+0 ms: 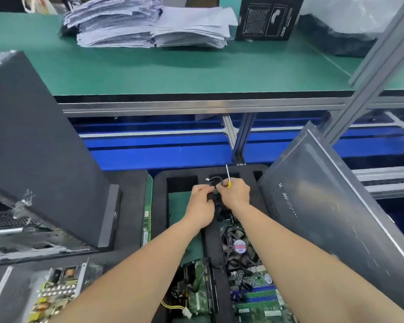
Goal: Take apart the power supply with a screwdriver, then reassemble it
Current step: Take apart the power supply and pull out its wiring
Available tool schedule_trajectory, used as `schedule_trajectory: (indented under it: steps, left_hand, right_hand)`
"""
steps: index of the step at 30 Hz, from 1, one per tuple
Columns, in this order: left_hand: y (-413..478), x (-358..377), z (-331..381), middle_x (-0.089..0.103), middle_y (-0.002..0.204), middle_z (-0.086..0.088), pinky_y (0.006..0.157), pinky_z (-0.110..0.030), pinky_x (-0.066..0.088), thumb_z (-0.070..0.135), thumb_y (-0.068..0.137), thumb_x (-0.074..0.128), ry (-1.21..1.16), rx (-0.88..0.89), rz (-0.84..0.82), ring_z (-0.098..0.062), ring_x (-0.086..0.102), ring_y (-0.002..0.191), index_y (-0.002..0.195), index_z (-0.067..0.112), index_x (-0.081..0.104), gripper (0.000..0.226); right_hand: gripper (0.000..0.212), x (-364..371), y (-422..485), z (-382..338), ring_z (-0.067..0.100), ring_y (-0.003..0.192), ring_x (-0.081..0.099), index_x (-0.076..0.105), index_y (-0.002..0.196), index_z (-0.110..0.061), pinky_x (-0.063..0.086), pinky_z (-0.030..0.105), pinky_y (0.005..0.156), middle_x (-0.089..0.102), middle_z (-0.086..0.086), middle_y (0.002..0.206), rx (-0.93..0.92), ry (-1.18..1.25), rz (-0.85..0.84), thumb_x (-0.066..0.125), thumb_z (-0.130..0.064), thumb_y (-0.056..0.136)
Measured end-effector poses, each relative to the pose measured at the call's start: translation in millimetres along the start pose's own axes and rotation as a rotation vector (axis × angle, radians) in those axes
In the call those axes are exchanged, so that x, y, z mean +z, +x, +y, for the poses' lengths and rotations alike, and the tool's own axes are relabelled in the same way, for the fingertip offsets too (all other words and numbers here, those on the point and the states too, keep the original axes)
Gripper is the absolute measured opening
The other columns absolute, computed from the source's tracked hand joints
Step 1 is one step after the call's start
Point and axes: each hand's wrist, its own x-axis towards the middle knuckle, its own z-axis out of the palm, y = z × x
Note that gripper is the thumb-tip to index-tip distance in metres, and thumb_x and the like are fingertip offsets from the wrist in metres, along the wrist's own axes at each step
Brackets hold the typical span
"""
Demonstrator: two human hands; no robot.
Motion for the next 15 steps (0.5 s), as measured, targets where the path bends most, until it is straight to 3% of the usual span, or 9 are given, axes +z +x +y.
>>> schedule_trajectory:
  steps: [3, 5, 7, 10, 13, 15]
  left_hand:
    - [-2, -2, -1, 0.037, 0.148, 0.006, 0.080, -0.006, 0.043, 0.002, 0.105, 0.045, -0.004, -0.009, -0.015, -0.014, 0.054, 0.108, 0.149, 0.016, 0.050, 0.046]
    - [-6, -4, 1, 0.037, 0.150, 0.004, 0.099, -0.028, 0.052, 0.005, 0.104, 0.050, -0.020, -0.014, -0.026, -0.023, 0.058, 0.118, 0.150, 0.017, 0.048, 0.048]
    - [-10, -7, 4, 0.036, 0.150, 0.002, 0.107, -0.042, 0.051, 0.010, 0.102, 0.058, -0.049, -0.023, -0.044, -0.027, 0.058, 0.123, 0.152, 0.019, 0.046, 0.052]
    - [-18, -12, 7, 0.039, 0.149, 0.000, 0.105, -0.045, 0.052, 0.021, 0.098, 0.070, -0.087, -0.034, -0.068, -0.029, 0.058, 0.124, 0.153, 0.023, 0.044, 0.062]
    - [-34, -20, 11, 0.045, 0.153, 0.002, 0.110, -0.041, 0.047, 0.026, 0.094, 0.075, -0.112, 0.018, -0.076, -0.024, 0.053, 0.132, 0.154, 0.028, 0.042, 0.068]
    - [-48, -28, 15, 0.048, 0.152, 0.004, 0.110, -0.041, 0.046, 0.030, 0.094, 0.077, -0.123, 0.071, -0.084, -0.023, 0.053, 0.132, 0.152, 0.032, 0.042, 0.068]
  right_hand:
    - [0.017, -5, -7, 2, 0.029, 0.090, 0.066, 0.070, 0.087, -0.012, 0.048, 0.032, 0.074, 0.073, 0.012, 0.099, -0.050, -0.006, -0.013, 0.074, -0.025, 0.097]
    - [0.019, -14, -14, -2, 0.028, 0.086, 0.062, 0.065, 0.089, -0.014, 0.044, 0.032, 0.070, 0.071, 0.010, 0.097, -0.101, -0.055, -0.004, 0.072, -0.028, 0.099]
    - [0.021, -28, -24, -8, 0.027, 0.084, 0.061, 0.063, 0.089, -0.015, 0.046, 0.035, 0.068, 0.069, 0.009, 0.092, -0.154, -0.100, 0.013, 0.070, -0.031, 0.101]
    - [0.023, -51, -41, -22, 0.028, 0.085, 0.064, 0.062, 0.088, -0.013, 0.053, 0.039, 0.072, 0.070, 0.009, 0.090, -0.225, -0.092, 0.046, 0.070, -0.031, 0.100]
    - [0.024, -71, -64, -39, 0.023, 0.084, 0.064, 0.067, 0.086, -0.011, 0.044, 0.032, 0.064, 0.071, 0.004, 0.088, -0.291, -0.052, 0.087, 0.071, -0.031, 0.099]
    - [0.023, -82, -83, -53, 0.018, 0.085, 0.064, 0.071, 0.083, -0.012, 0.041, 0.030, 0.067, 0.074, -0.001, 0.088, -0.324, -0.007, 0.101, 0.071, -0.030, 0.098]
